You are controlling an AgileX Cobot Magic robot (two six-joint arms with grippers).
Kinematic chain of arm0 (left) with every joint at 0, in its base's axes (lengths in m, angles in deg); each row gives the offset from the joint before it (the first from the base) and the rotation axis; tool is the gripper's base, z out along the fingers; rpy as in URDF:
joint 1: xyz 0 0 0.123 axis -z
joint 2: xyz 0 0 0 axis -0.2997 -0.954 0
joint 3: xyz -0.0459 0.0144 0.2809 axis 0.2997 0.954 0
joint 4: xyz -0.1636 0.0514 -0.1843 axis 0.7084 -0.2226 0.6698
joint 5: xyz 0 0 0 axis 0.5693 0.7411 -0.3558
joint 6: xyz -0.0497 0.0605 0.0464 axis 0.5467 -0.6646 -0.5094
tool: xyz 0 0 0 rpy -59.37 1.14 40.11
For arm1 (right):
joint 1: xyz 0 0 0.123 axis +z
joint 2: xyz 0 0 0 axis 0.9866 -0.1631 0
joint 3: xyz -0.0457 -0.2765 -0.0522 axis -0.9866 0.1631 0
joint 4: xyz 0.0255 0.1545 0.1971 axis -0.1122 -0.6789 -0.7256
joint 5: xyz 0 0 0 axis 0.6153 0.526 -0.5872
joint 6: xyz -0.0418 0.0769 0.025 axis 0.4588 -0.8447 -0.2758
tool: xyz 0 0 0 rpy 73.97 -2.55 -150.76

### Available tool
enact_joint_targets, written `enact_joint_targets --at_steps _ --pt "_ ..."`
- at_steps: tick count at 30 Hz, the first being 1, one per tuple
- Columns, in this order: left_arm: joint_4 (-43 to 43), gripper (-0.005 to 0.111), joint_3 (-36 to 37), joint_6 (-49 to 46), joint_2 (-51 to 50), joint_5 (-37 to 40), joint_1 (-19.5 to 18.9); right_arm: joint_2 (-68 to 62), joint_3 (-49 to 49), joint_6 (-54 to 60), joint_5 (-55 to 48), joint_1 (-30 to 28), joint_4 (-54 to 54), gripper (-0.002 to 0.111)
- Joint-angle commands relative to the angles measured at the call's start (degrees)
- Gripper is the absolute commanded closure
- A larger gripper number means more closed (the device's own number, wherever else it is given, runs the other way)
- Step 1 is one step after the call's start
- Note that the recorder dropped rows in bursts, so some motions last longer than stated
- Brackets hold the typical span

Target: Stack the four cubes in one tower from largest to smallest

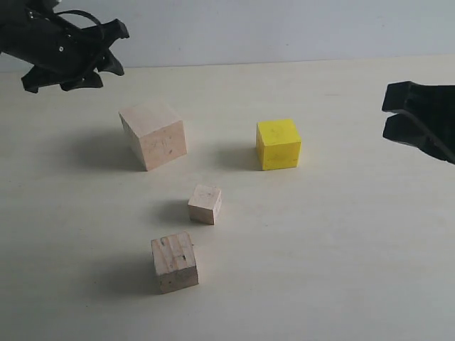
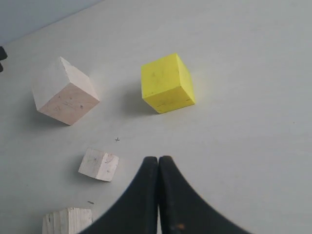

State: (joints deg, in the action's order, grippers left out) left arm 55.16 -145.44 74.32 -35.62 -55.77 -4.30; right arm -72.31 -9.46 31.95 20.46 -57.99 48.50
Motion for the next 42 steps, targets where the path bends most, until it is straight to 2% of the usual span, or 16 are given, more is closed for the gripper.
enact_joint_targets --at_steps 1,12,17,22,25,29,34,37,42 --pt "0.26 0.063 -5.07 0.67 -4.82 2.49 -1.17 -0.05 -0.37 1.03 -1.59 0.05 -0.04 0.108" --pt "-0.29 0.063 -10.73 -1.65 -13.42 2.86 -1.17 -0.05 -0.37 1.03 -2.91 0.05 -0.04 0.108" --pt "1.09 0.063 -12.71 -7.43 -16.08 7.02 -1.04 -0.05 -0.37 1.03 -3.04 0.05 -0.04 0.108" --pt "8.07 0.063 -13.28 -18.13 -17.18 11.28 -1.04 -0.05 -0.37 1.03 -3.04 0.05 -0.04 0.108" --pt "18.61 0.063 -13.28 -31.96 -17.89 15.96 -1.04 -0.05 -0.37 1.03 -2.43 0.05 -0.04 0.108" --pt "28.51 0.063 -13.28 -44.18 -19.07 21.39 -1.04 -0.05 -0.37 1.03 -1.9 0.05 -0.04 0.108" --pt "31.4 0.063 -13.28 -56.28 -19.54 26.58 0.45 -0.05 -0.37 1.03 -1.9 0.05 -0.04 0.108" --pt "31.4 0.063 -13.28 -56.75 -19.54 26.03 1.62 -0.05 -0.37 0.93 -1.9 0.05 -0.04 0.108" --pt "30.94 0.063 -13.77 -56.61 -17.8 26.75 0.48 -0.05 -0.37 0.93 -2.0 0.05 -0.04 0.108"
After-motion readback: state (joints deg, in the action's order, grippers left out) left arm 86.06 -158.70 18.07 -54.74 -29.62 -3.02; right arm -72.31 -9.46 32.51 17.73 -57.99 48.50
